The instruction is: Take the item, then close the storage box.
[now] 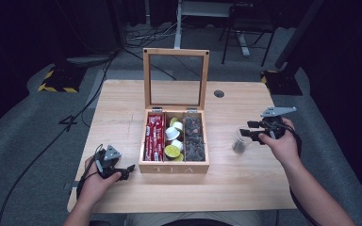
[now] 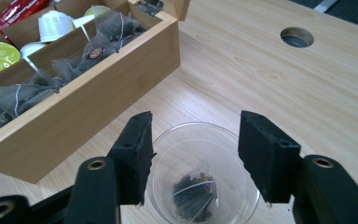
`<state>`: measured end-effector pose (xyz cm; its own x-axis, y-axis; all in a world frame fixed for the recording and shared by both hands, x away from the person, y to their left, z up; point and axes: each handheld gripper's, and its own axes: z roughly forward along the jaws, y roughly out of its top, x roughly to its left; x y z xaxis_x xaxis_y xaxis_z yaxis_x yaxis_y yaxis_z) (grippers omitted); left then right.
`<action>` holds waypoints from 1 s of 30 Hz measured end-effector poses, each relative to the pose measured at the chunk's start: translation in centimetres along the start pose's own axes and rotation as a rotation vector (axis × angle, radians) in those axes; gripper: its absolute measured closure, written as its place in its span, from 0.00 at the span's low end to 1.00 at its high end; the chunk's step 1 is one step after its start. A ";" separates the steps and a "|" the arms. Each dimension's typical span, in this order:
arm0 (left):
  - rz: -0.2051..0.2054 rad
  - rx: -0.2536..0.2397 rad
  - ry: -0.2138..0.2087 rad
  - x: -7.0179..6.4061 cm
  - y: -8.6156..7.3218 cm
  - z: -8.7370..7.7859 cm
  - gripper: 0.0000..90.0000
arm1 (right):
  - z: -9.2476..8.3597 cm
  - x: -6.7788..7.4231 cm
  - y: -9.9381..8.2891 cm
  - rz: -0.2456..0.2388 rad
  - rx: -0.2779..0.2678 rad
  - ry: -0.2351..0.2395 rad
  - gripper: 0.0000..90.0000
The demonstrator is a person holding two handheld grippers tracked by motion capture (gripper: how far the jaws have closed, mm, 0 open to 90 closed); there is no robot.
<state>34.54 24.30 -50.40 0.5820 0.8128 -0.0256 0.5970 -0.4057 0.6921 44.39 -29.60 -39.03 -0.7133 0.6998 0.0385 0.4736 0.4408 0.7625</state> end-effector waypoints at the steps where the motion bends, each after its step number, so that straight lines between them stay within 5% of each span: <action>1: 0.000 0.000 0.000 0.0 0.0 0.0 0.20 | -0.1 0.0 0.2 -0.001 -0.012 0.000 0.47; 13: -0.002 -0.002 0.005 0.1 0.0 0.0 0.20 | -1.1 0.3 2.8 0.004 -0.110 -0.002 0.36; 30: 0.008 0.002 -0.009 0.3 0.0 0.0 0.18 | 0.3 0.9 9.2 0.009 -0.230 0.080 0.23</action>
<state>34.69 24.52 -50.40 0.5920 0.8055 -0.0267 0.5932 -0.4131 0.6910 48.28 -24.79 -32.22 -0.7525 0.6524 0.0900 0.3563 0.2883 0.8888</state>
